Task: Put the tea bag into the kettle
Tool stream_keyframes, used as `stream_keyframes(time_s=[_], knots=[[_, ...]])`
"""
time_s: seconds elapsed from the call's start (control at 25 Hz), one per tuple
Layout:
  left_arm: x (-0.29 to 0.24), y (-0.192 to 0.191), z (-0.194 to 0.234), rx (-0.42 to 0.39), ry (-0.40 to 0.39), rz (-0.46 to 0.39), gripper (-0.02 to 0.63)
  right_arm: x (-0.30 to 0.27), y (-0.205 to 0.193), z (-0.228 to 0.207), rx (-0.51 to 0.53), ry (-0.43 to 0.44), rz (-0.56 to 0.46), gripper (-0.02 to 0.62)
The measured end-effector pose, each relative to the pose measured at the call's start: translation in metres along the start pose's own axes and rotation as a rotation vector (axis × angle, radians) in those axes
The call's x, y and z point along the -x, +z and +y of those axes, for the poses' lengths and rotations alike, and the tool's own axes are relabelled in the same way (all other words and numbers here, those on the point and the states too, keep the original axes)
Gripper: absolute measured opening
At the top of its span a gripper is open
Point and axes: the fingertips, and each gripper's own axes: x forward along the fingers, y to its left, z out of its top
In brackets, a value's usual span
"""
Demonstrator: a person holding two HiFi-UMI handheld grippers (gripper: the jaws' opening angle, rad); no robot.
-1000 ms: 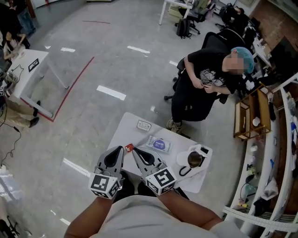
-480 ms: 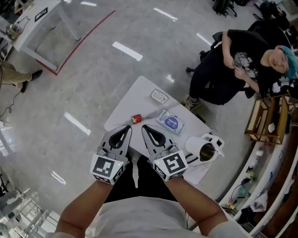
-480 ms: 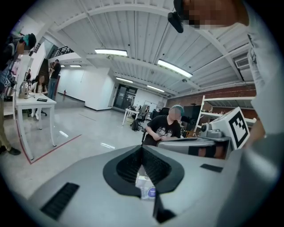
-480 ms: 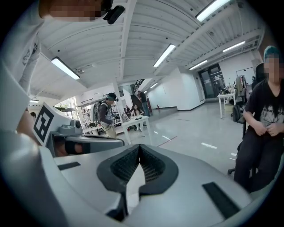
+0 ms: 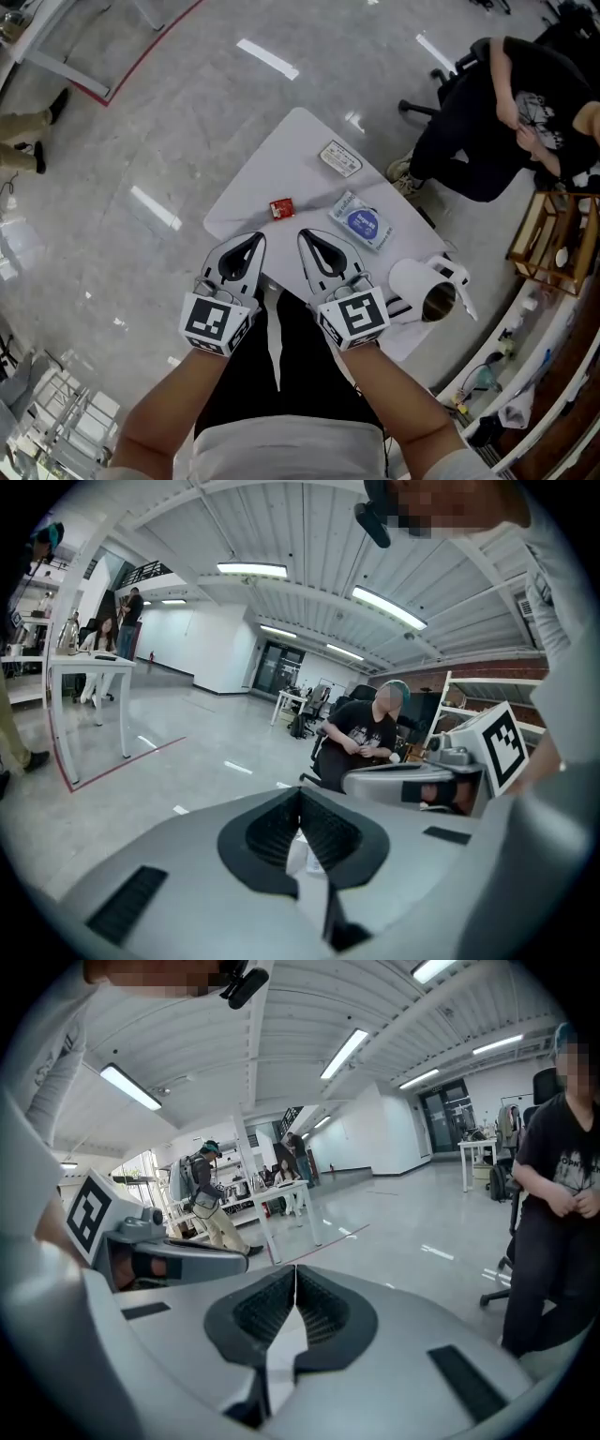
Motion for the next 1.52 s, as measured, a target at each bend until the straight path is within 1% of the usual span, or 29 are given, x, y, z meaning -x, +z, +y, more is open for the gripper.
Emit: stream_keyframes(time_s=[0.2,0.44,0.56,0.8,1.0,1.2,1.52], knots=[[-0.02,-0.041,0.014,0.026,0.002,0.032,0.008,-0.019,-0.04,-0.011,-0.03,0.015,0.025,0.009],[-0.042,-0.083,0.032,0.044,0.007,0.07,0.008,-0.042,-0.093,-0.023,-0.051,0.002,0.085,0.013],[-0.05,-0.1,0.042,0.054,0.015,0.085,0.008,-0.055,-0.115,-0.027,-0.063,0.0,0.114,0.052],[-0.064,-0.131,0.062,0.074,0.031,0.096,0.008,-0.075,-0.138,-0.035,-0.075,-0.022,0.108,0.087],[-0.079,-0.151,0.071,0.081,0.033,0.107,0.008,-0.093,-0.163,-0.048,-0.081,-0.045,0.131,0.103],[-0.087,-0.175,0.077,0.094,0.026,0.127,0.008,-0.112,-0.187,-0.053,-0.068,-0.04,0.154,0.121],[-0.108,-0.205,0.091,0.092,0.009,0.149,0.008,-0.131,-0.23,-0.061,-0.078,-0.037,0.194,0.158]])
